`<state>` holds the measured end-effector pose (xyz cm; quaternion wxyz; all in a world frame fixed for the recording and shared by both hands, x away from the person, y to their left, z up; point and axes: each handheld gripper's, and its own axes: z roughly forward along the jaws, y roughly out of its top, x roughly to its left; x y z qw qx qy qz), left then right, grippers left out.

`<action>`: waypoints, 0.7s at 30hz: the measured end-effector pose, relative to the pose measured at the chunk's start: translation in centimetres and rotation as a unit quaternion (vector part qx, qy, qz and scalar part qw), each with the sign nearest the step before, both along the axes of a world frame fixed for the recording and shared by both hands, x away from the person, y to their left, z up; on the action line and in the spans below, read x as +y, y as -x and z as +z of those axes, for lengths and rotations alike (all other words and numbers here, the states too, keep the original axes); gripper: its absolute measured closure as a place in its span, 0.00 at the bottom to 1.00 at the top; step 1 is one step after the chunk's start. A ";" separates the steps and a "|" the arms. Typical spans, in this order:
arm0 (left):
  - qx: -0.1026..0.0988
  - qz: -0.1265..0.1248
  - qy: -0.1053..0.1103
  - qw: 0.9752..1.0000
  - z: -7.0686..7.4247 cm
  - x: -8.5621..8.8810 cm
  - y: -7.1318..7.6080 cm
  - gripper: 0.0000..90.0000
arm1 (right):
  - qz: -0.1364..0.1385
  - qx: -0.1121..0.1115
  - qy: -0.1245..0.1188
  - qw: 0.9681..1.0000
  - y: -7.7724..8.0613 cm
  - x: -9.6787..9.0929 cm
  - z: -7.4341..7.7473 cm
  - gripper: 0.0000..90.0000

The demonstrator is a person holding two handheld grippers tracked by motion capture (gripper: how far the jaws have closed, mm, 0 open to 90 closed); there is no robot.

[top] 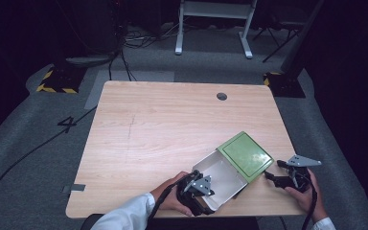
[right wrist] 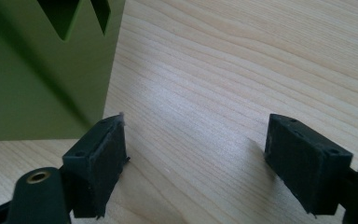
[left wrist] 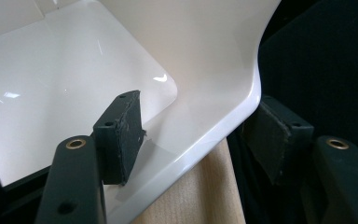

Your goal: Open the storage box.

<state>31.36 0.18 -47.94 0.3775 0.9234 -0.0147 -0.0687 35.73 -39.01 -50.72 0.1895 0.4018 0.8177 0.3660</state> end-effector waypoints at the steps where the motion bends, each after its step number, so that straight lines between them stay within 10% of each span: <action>1: 0.000 0.000 -0.001 1.000 0.0 0.1 0.1 0.42 | 0.000 0.000 0.000 1.000 0.0 0.0 0.0 0.23; 21: 0.007 0.003 -0.005 1.000 -0.2 1.0 0.9 0.39 | 0.002 0.000 0.000 1.000 0.0 0.0 0.0 0.23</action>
